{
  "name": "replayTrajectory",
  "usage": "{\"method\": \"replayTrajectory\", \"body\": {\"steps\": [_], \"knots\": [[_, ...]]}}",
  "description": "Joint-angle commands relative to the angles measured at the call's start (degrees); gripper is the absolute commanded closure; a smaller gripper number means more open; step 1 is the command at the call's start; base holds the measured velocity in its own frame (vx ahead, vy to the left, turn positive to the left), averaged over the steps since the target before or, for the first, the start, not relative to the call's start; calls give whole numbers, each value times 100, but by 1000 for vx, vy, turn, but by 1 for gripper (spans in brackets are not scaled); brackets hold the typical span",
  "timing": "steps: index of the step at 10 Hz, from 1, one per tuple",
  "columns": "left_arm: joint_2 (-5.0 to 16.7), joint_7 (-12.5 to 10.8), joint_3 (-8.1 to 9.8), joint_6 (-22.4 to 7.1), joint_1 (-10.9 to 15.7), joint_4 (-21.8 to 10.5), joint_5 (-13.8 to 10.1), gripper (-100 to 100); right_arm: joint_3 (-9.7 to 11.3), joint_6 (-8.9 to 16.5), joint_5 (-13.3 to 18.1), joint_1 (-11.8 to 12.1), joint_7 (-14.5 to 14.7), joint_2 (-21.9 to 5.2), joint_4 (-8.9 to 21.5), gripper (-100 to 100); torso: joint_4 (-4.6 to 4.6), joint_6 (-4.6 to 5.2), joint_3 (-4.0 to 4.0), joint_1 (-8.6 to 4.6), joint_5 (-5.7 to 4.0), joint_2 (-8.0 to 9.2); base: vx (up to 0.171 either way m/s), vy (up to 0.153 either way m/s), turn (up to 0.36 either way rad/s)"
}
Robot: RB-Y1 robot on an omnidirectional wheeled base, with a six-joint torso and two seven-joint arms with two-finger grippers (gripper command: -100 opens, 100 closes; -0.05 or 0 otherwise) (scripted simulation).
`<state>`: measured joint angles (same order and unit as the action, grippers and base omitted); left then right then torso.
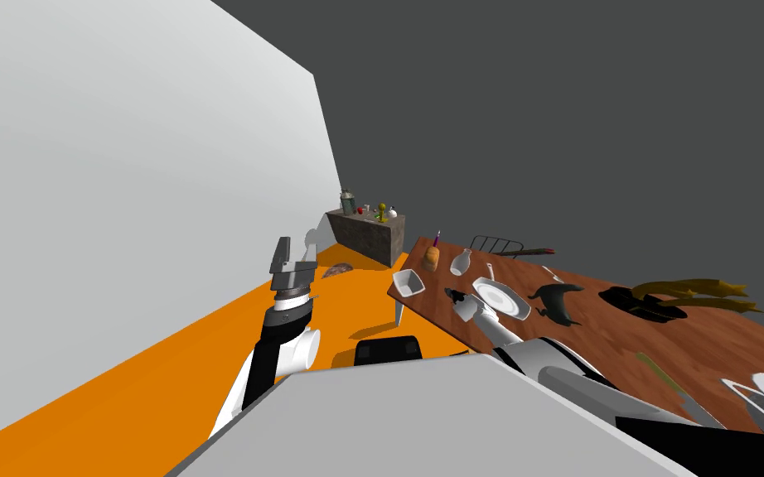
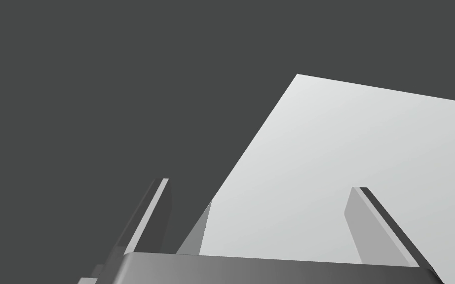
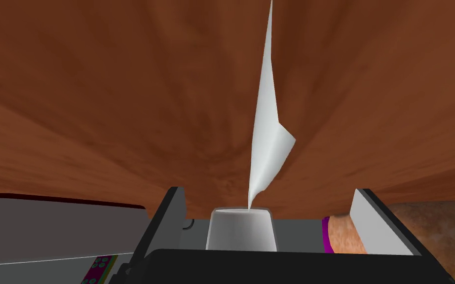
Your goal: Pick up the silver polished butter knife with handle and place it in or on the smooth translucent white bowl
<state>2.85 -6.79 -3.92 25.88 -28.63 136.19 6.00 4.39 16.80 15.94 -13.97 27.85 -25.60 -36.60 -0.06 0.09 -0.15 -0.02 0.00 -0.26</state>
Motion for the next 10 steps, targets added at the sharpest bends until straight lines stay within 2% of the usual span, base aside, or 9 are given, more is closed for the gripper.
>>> {"method": "replayTrajectory", "body": {"steps": [1, 5, 6, 7, 10], "knots": [[0, 0, 0, 0, 0, 0, 0, 0, 0, 0, 0, 0, 0, 0, 0, 100, 0, 0, 0, 0, 0, 0, 8, 1, 2], [0, 0, 0, 0, 1, 0, 0, 0, 1, 9, 2, 1, 5, -6, 2, 100, 6, -2, 14, -7, -7, 22, 1, -1, -4], [0, 0, 0, 0, 1, 0, 0, 0, 1, 7, 2, 0, 5, -5, 1, 0, 6, -1, 14, -7, -6, 22, 0, 0, 0], [0, 0, 0, 0, 1, 0, 0, 0, 27, 204, -124, -101, 91, 0, -85, 100, 6, -1, 13, -7, -6, 22, -79, -2, 39], [0, 0, 0, -1, 2, -1, 0, 0, 42, 350, -204, -179, 154, 5, -142, 100, 11, 3, 35, -7, -5, 63, -101, -11, 21]]}}
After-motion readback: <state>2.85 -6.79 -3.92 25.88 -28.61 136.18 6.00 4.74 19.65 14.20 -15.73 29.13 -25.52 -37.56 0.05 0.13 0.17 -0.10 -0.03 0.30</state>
